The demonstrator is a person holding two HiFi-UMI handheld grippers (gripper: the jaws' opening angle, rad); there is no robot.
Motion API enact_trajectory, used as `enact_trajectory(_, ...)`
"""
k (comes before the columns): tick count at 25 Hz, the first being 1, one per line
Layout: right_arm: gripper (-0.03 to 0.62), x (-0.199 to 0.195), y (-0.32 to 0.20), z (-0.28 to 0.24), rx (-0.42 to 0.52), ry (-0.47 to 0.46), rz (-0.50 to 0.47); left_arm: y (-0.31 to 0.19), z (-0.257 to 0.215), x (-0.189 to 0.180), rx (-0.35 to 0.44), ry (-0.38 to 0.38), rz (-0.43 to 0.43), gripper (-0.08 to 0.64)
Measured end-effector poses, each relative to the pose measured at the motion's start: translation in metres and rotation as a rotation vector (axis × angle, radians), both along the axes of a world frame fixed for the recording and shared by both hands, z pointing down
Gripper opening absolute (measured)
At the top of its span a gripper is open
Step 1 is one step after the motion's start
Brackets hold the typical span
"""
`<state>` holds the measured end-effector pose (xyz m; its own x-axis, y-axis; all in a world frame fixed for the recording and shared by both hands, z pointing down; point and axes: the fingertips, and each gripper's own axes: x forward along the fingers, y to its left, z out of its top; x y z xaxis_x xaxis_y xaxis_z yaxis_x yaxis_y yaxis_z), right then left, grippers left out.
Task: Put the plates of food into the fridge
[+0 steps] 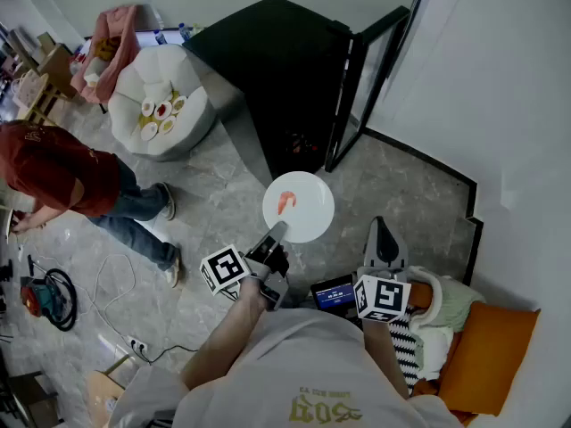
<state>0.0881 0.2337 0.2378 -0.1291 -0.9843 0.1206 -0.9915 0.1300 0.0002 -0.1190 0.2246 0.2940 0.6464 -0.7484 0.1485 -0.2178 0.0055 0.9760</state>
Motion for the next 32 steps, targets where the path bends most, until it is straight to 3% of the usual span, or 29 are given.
enact_trajectory(16, 0.009, 0.018, 0.006, 0.013, 0.008, -0.013, -0.054, 0.007, 0.007, 0.020, -0.002, -0.013, -0.055, 0.015)
enact_trajectory(32, 0.009, 0.037, 0.007, 0.016, 0.013, -0.018, -0.084, 0.010, 0.013, 0.040, -0.029, 0.024, -0.092, 0.015)
